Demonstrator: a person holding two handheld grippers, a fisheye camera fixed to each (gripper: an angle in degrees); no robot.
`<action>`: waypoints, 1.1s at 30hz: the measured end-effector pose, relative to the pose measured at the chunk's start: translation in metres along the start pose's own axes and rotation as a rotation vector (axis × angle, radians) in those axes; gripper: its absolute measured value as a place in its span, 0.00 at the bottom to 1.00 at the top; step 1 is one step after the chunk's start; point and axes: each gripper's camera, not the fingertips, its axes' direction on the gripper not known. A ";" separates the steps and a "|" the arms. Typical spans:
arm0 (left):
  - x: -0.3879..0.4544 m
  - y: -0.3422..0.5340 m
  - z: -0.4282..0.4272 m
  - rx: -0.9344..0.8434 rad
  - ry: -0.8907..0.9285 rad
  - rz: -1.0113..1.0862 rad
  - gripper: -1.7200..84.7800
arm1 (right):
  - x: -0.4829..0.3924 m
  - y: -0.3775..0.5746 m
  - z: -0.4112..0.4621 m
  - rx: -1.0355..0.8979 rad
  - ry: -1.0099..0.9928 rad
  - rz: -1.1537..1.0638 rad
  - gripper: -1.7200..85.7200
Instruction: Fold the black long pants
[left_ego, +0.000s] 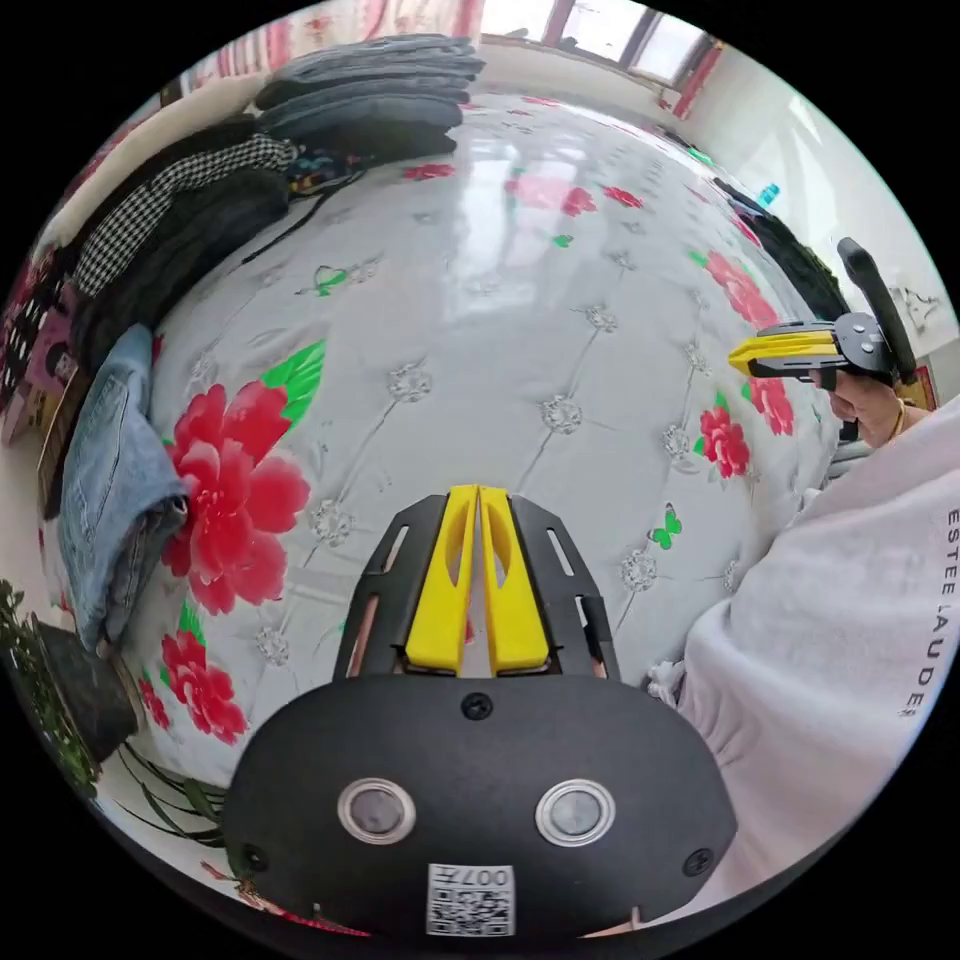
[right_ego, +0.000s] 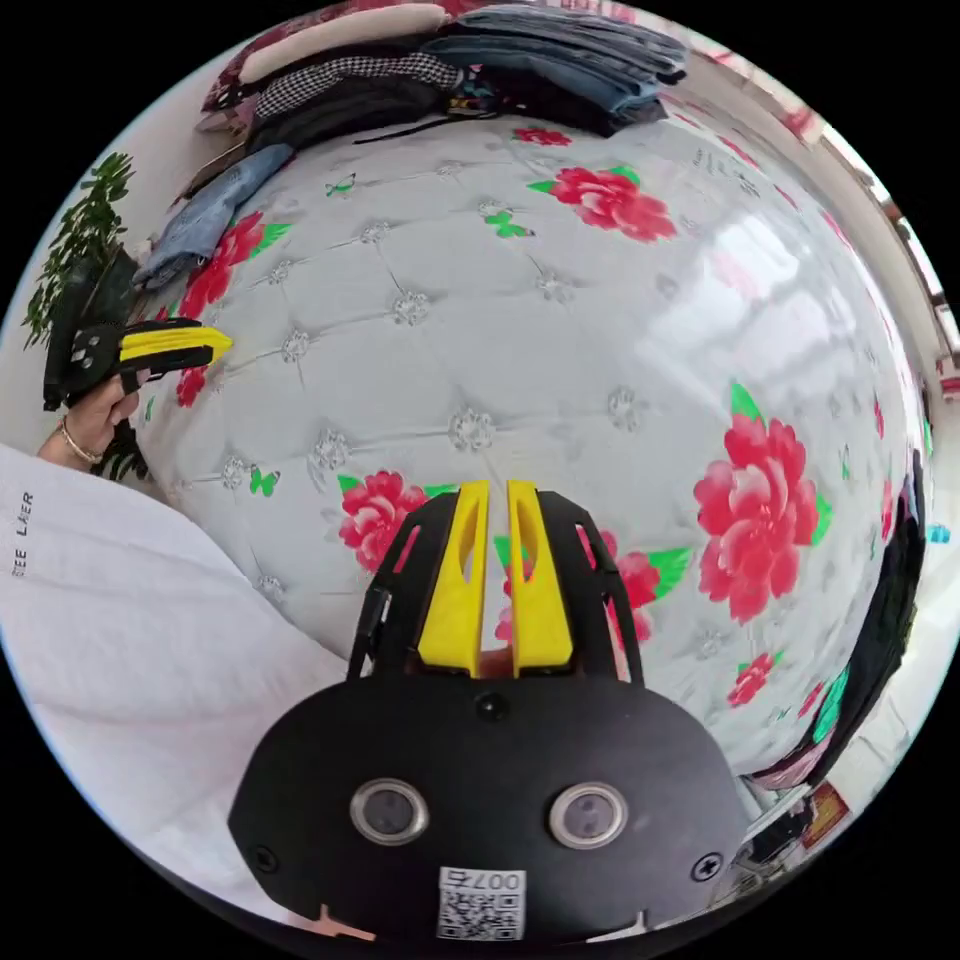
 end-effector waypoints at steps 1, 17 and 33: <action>0.015 -0.009 0.004 -0.005 0.001 0.030 0.01 | 0.004 0.007 0.005 -0.014 -0.024 0.021 0.04; 0.204 -0.083 0.045 -0.058 -0.032 0.001 0.01 | 0.171 0.144 -0.029 0.192 0.503 0.114 0.09; 0.388 -0.231 0.099 -0.153 -0.007 0.025 0.01 | 0.720 0.464 -0.133 0.165 0.710 0.805 0.12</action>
